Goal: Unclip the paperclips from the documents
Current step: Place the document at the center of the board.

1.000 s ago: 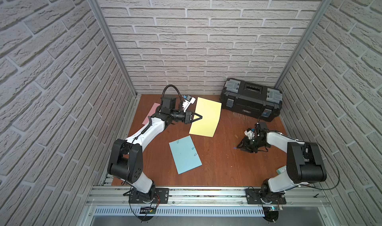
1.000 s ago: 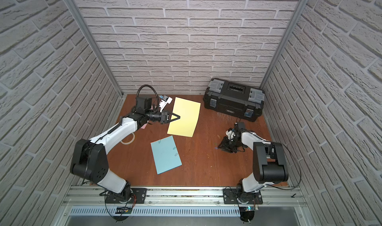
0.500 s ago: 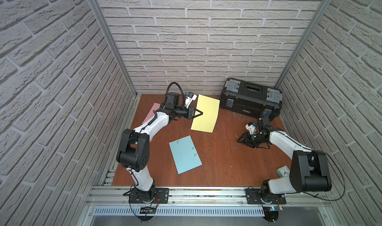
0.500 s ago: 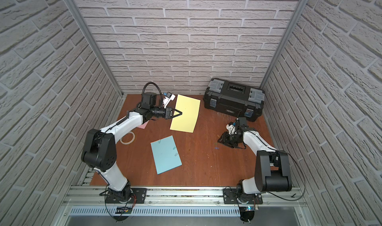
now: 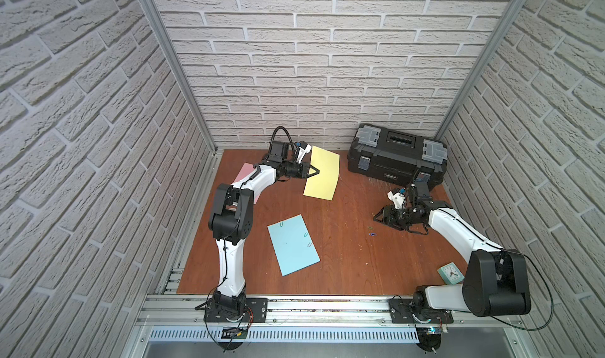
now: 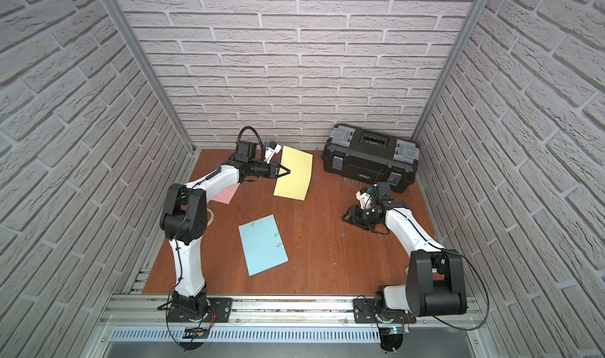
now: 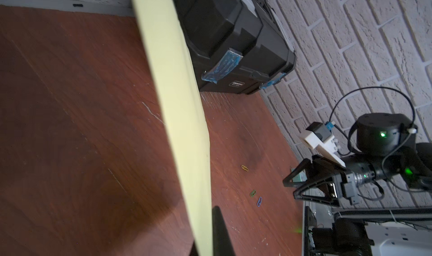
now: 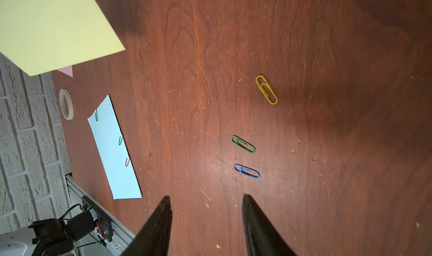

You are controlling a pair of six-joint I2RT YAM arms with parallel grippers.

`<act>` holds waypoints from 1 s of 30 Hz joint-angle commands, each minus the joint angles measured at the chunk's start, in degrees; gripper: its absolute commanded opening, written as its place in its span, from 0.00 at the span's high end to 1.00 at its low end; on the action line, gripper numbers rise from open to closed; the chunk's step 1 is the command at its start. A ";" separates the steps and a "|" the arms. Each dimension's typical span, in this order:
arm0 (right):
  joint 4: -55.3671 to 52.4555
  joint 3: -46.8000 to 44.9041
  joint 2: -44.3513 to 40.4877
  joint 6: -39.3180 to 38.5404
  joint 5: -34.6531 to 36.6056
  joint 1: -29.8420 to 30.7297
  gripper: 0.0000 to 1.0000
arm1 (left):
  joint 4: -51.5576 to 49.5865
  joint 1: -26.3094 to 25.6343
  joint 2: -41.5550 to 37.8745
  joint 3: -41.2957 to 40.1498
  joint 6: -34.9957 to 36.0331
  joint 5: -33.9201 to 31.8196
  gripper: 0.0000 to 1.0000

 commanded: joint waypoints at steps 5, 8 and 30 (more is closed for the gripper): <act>-0.01 1.77 -1.65 0.24 -0.99 1.01 0.48 | -4.30 1.41 9.58 9.14 -0.59 -2.75 1.00; 0.05 2.05 -1.48 0.37 -1.00 1.30 0.48 | -6.53 1.56 13.08 12.76 -0.32 -4.73 1.00; 0.66 3.45 -0.33 0.57 -1.00 3.33 0.46 | -8.83 2.78 8.72 7.57 -0.37 -28.11 0.45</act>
